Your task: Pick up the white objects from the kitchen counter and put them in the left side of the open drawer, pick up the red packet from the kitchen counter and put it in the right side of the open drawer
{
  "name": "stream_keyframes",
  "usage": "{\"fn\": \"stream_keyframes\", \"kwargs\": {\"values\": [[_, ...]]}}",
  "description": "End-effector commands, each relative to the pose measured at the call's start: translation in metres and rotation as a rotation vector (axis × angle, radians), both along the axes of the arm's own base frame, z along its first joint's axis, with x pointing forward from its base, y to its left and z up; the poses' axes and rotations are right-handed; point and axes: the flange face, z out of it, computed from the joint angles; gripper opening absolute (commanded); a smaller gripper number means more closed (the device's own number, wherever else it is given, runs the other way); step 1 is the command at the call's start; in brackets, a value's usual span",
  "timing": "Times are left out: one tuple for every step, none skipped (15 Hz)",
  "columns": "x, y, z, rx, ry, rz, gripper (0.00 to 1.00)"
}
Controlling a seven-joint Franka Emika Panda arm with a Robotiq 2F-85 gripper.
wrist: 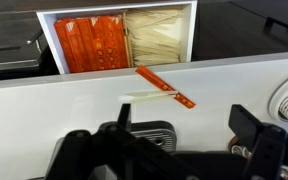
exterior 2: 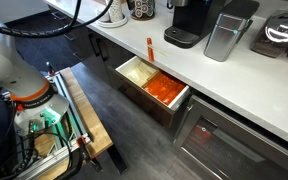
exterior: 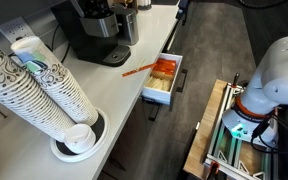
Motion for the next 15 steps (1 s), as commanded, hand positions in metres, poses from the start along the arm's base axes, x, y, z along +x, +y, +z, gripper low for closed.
{"fn": "stream_keyframes", "kwargs": {"values": [[0.038, 0.024, -0.021, -0.032, -0.046, -0.124, 1.0], [0.053, 0.038, -0.029, -0.047, -0.068, -0.156, 1.0], [0.067, 0.049, -0.037, -0.063, -0.078, -0.193, 1.0], [0.081, 0.063, -0.049, -0.086, -0.077, -0.224, 1.0], [0.092, 0.074, -0.058, -0.117, -0.07, -0.251, 1.0], [0.103, 0.086, -0.071, -0.125, -0.046, -0.262, 1.0], [0.111, 0.095, -0.082, -0.129, -0.033, -0.273, 1.0], [0.092, 0.089, -0.064, -0.101, -0.057, -0.237, 1.0], [0.101, 0.097, -0.076, -0.108, -0.041, -0.246, 1.0], [0.106, 0.101, -0.083, -0.111, -0.028, -0.251, 1.0], [0.11, 0.101, -0.086, -0.111, -0.022, -0.254, 1.0], [0.112, 0.099, -0.085, -0.111, -0.023, -0.258, 1.0], [0.112, 0.097, -0.083, -0.111, -0.026, -0.263, 1.0], [0.113, 0.096, -0.082, -0.111, -0.029, -0.265, 1.0], [0.113, 0.096, -0.081, -0.111, -0.03, -0.266, 1.0]]}}
